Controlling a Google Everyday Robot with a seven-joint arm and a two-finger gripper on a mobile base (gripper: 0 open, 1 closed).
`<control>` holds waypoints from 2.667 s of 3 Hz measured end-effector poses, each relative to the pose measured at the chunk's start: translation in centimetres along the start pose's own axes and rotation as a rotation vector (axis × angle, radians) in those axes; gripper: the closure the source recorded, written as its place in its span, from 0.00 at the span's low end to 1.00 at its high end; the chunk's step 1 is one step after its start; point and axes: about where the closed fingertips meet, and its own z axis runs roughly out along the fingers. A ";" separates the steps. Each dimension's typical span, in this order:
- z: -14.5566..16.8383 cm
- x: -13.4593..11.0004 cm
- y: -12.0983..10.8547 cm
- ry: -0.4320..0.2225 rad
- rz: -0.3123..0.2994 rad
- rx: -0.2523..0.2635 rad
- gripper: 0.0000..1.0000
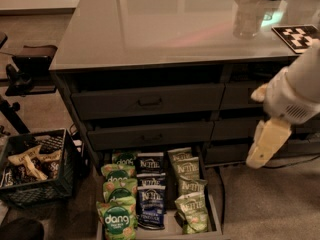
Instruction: Pick blue chip bag from bottom drawer and place on counter
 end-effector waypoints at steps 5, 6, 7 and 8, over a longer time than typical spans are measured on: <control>24.9 0.1 1.9 -0.147 -0.019 -0.179 0.00; 31.3 -0.4 1.1 -0.224 -0.008 -0.205 0.00; 36.1 -1.3 0.3 -0.303 -0.022 -0.202 0.00; 39.6 -2.0 -0.2 -0.368 -0.058 -0.196 0.00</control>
Offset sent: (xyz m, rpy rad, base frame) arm 0.0051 0.0348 -0.1772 0.1412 0.0522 0.0647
